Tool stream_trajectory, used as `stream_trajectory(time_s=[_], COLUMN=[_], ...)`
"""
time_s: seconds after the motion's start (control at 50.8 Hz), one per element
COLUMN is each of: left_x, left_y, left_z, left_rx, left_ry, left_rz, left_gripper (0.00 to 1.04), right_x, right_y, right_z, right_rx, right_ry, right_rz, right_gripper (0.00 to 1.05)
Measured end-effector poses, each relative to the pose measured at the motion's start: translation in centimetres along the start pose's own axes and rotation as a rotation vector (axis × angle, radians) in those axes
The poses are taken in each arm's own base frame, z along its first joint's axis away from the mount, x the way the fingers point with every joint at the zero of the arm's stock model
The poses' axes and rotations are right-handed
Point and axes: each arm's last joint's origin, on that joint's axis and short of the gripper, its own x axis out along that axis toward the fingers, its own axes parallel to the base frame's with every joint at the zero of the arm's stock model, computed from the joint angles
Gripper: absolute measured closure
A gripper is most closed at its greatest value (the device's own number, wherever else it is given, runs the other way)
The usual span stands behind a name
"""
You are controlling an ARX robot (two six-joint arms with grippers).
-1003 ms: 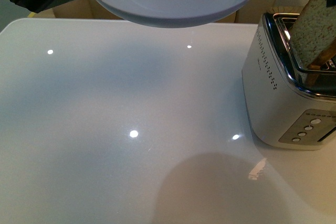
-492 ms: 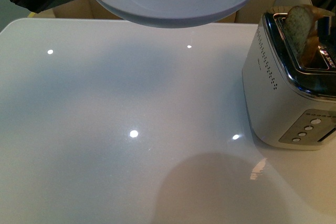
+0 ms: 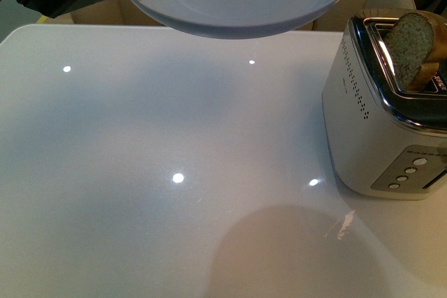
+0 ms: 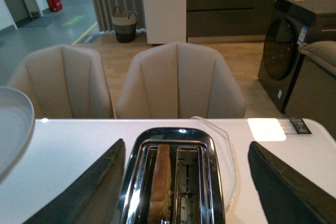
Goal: Left arm holds plate, right arm toasts bread
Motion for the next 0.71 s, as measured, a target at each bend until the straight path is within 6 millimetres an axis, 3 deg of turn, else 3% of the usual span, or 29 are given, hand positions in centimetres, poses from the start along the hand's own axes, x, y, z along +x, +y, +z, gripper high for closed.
stream_trajectory(time_s=[0.138,0.433,0.708], left_x=[0.0,0.0,0.0], left_y=[0.1,0.0,0.0], left_z=[0.1,0.1,0.1], left_rx=[-0.002,-0.002,-0.002], left_ry=[-0.002,-0.002,-0.002], left_rz=[0.002,0.001,0.001], left_gripper=[1.02,1.02,1.02], right_x=[-1.4,-3.3,-4.9], right_y=[-0.1,-0.1,-0.2], right_z=[-2.0,-4.0,-5.5], right_rx=[-0.013,-0.021,-0.022], right_ry=[0.005,0.000,0.002], right_rz=[0.000,0.000,-0.001], right_gripper=[0.59,1.03,1.03])
